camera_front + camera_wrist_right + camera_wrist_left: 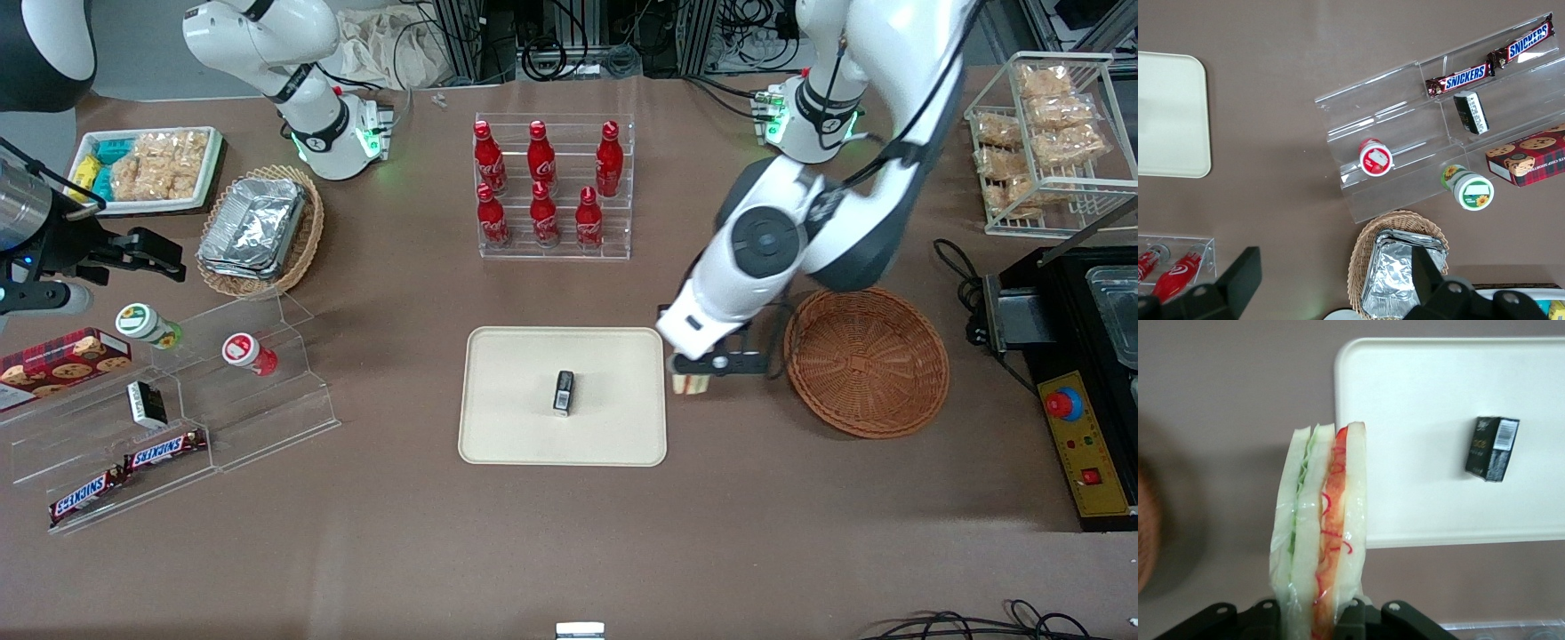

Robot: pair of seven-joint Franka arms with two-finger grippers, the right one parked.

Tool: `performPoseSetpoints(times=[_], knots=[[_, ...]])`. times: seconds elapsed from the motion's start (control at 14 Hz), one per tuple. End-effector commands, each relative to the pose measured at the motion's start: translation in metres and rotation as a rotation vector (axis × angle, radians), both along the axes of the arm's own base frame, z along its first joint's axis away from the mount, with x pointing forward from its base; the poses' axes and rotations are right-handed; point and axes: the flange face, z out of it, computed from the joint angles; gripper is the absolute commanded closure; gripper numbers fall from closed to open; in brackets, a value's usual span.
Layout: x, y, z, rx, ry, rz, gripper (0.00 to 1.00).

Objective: Place sandwich from basket to tray
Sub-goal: 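Lift the sandwich and carry it over the white tray, then lower the sandwich onto the tray beside the black box and release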

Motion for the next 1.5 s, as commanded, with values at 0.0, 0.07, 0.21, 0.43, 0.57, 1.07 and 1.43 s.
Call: performPoseSetpoints(times=[0.0,0.07,0.21,0.43,0.57,1.07,1.43], knots=[[0.011,-0.023,-0.05,0.002,-0.03,-0.068,1.0],[0.009,-0.033,-0.067,-0.001,-0.047,-0.086,1.0],[0.009,-0.046,-0.095,-0.038,-0.071,-0.086,1.0],[0.013,-0.046,-0.128,-0.051,-0.07,-0.083,0.87],[0.015,-0.046,-0.136,-0.032,-0.079,-0.08,0.11],[0.043,-0.024,-0.054,-0.037,-0.201,0.081,0.01],[0.067,0.056,0.066,0.051,-0.23,0.171,0.01]])
